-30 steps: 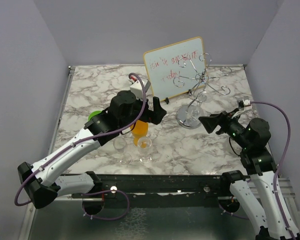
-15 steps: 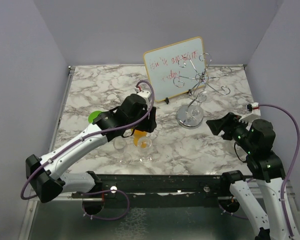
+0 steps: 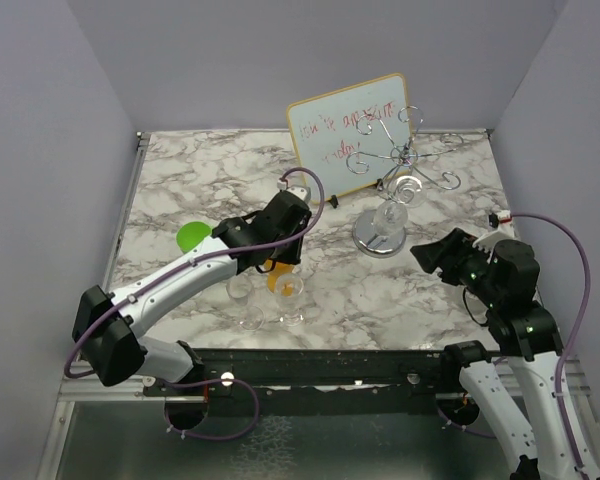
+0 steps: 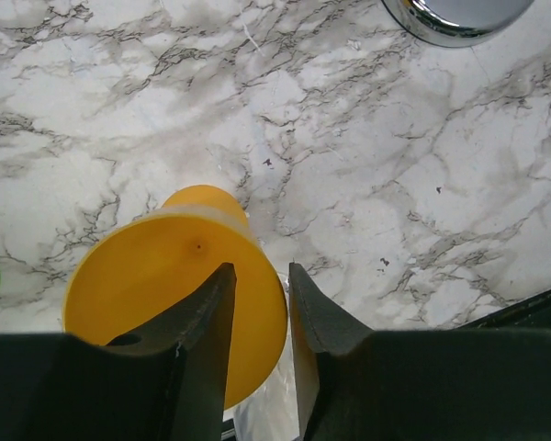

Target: Place the wine glass upside down on the wine glass rack

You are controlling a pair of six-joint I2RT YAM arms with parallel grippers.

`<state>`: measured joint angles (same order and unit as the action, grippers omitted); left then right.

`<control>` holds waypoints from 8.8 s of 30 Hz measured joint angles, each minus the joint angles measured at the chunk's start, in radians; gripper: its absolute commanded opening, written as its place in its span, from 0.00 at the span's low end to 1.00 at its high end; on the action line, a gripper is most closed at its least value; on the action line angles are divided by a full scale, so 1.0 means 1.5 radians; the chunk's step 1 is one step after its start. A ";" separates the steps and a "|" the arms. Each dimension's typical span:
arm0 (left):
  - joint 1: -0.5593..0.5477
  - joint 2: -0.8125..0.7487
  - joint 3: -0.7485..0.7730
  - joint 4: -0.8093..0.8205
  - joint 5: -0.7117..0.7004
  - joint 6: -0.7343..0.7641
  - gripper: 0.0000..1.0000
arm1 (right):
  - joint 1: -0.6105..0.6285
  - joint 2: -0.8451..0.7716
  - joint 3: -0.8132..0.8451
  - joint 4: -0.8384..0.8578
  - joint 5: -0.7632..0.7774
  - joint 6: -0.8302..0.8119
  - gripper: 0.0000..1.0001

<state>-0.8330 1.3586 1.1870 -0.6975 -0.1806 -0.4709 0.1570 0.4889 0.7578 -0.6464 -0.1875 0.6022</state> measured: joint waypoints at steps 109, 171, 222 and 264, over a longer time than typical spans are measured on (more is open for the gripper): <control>-0.166 0.073 0.183 0.994 0.110 -0.086 0.00 | -0.001 0.278 0.105 1.061 -0.024 0.571 0.46; -0.166 0.002 0.030 1.174 0.186 -0.085 0.12 | -0.001 0.138 0.113 0.811 0.026 0.950 0.01; -0.165 -0.318 -0.089 0.485 -0.142 0.093 0.99 | 0.000 0.464 0.447 0.606 -0.066 0.295 0.01; -0.165 -0.297 -0.098 0.397 -0.188 0.084 0.99 | 0.000 0.664 0.472 0.449 -0.072 0.231 0.01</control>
<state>-1.0801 0.9127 1.0393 -0.1013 -0.4622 -0.3447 0.1570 1.4845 1.4662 0.0269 -0.2951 0.9493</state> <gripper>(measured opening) 0.987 0.034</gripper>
